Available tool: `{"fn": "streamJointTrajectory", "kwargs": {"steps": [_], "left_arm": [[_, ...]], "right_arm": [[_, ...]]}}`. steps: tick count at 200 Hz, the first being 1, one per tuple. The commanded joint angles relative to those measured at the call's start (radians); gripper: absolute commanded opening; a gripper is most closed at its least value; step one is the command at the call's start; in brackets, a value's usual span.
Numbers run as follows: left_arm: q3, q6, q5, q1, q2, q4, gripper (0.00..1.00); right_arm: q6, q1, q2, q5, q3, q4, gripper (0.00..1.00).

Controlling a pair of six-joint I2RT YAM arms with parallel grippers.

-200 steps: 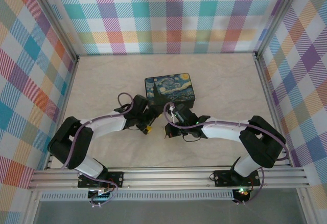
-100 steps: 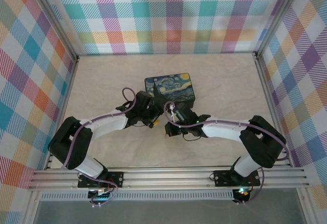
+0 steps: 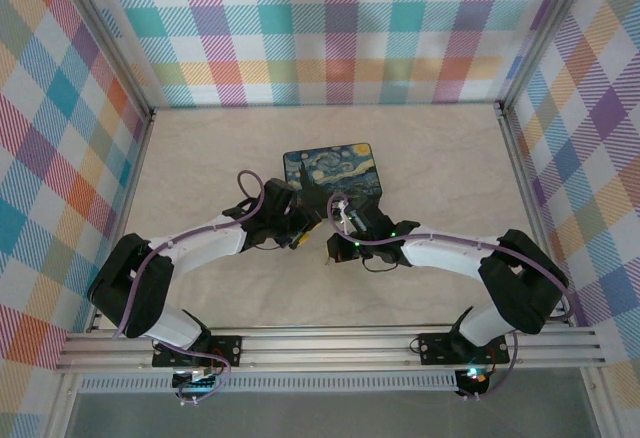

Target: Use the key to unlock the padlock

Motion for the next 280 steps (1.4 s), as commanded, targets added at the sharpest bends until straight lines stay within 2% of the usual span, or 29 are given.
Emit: {"fn": "streamJointTrajectory", "kwargs": {"steps": [1, 34, 67, 94, 129, 161, 199, 240, 280], "left_arm": [[-0.015, 0.015, 0.021, -0.005, -0.03, 0.018, 0.47], [-0.02, 0.018, 0.03, -0.006, -0.03, 0.027, 0.41], [-0.02, 0.013, 0.037, -0.006, -0.022, 0.044, 0.38], [-0.021, 0.014, 0.04, -0.007, -0.023, 0.041, 0.31], [-0.03, 0.013, 0.038, -0.007, -0.027, 0.041, 0.3], [-0.029, 0.013, 0.035, -0.008, -0.031, 0.039, 0.24], [-0.027, 0.011, 0.038, -0.007, -0.024, 0.048, 0.23], [-0.024, 0.013, 0.038, -0.007, -0.021, 0.052, 0.17], [-0.03, 0.013, 0.037, -0.008, -0.023, 0.054, 0.07]], "right_arm": [[-0.016, -0.003, 0.006, -0.024, 0.041, 0.018, 0.06], [-0.01, -0.005, 0.009, -0.041, 0.045, 0.033, 0.06], [-0.012, -0.009, 0.016, -0.05, 0.059, 0.033, 0.06], [-0.008, -0.014, 0.021, -0.055, 0.063, 0.042, 0.06], [0.002, -0.024, 0.027, -0.064, 0.062, 0.061, 0.06], [0.011, -0.036, 0.03, -0.072, 0.061, 0.073, 0.06], [0.011, -0.038, 0.036, -0.09, 0.071, 0.08, 0.06], [0.011, -0.038, 0.043, -0.107, 0.073, 0.092, 0.06], [0.014, -0.04, 0.044, -0.111, 0.073, 0.099, 0.06]]}}
